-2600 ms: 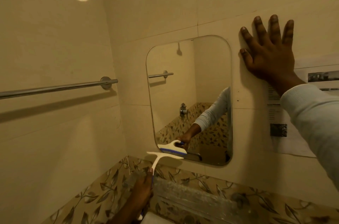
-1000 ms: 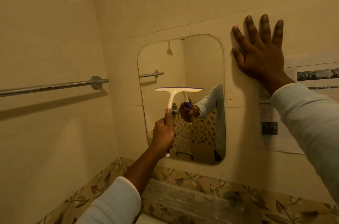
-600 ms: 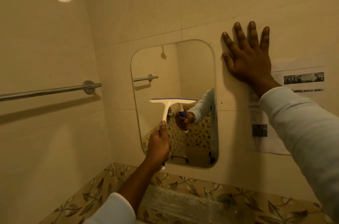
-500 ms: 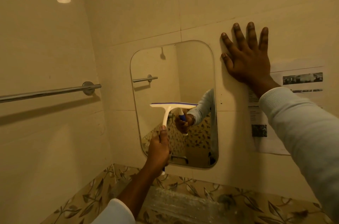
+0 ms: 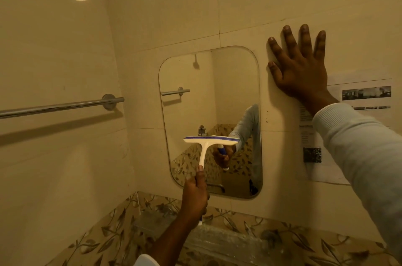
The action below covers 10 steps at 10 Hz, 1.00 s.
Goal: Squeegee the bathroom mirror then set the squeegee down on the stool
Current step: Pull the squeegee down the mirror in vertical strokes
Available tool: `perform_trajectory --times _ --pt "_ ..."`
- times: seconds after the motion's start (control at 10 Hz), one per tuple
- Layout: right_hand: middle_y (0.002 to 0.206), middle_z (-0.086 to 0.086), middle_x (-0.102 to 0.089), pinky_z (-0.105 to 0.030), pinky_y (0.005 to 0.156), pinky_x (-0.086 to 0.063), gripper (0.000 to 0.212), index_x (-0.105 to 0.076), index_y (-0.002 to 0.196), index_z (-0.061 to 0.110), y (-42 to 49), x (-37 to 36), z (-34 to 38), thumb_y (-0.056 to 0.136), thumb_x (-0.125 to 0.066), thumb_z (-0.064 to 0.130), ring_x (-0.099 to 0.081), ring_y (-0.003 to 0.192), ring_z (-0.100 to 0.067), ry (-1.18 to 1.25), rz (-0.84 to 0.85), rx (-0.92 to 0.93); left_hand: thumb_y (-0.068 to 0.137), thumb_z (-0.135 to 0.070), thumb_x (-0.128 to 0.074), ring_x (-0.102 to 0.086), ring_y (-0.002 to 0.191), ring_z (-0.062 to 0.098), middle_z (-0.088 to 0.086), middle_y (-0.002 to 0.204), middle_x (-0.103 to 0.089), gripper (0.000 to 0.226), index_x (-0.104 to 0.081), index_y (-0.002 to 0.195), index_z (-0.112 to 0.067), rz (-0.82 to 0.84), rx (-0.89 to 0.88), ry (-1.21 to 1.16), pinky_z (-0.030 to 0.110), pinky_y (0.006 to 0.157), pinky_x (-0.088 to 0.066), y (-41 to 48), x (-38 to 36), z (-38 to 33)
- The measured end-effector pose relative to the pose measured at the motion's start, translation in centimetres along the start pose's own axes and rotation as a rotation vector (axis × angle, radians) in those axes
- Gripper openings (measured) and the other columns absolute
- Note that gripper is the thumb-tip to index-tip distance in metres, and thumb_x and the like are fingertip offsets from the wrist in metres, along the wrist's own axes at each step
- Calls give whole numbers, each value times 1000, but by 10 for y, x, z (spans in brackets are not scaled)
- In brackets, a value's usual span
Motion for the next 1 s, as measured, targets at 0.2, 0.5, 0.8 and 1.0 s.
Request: perform_trajectory --times 0.2,0.5,0.8,1.0 --pt "180 -7 0 -73 126 -2 71 -6 172 34 0 1 0 109 -20 63 2 164 -43 16 11 -4 82 -81 -38 -33 35 12 -2 48 -42 68 -49 72 -14 -7 -5 28 23 40 -30 0 -1 6" --pt "180 -8 -1 -73 126 -2 71 -6 172 35 0 2 1 109 -19 65 1 164 -44 24 4 -6 80 -79 -37 -37 33 12 -4 43 -44 69 -53 71 -13 -9 1 94 24 38 -33 -17 2 48" --pt "180 -8 -1 -73 126 -2 70 -7 172 35 0 1 1 109 -20 63 1 164 -44 23 -4 -1 80 -76 -38 -38 36 13 -3 46 -44 65 -52 67 -14 -19 81 104 26 41 -33 -25 3 77" --pt "180 -8 -2 -73 125 -2 70 -7 172 35 1 -1 0 109 -22 62 0 164 -45 18 -19 5 97 -66 -40 -63 60 20 1 57 -61 62 -73 71 -20 -35 187 285 28 60 -47 -45 12 123"
Point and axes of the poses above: each hand's wrist, its own y-axis towards the middle knuckle, its own x-axis out of the back of the hand, z = x × y, the point moved 9 cm from there along y, towards the middle knuckle
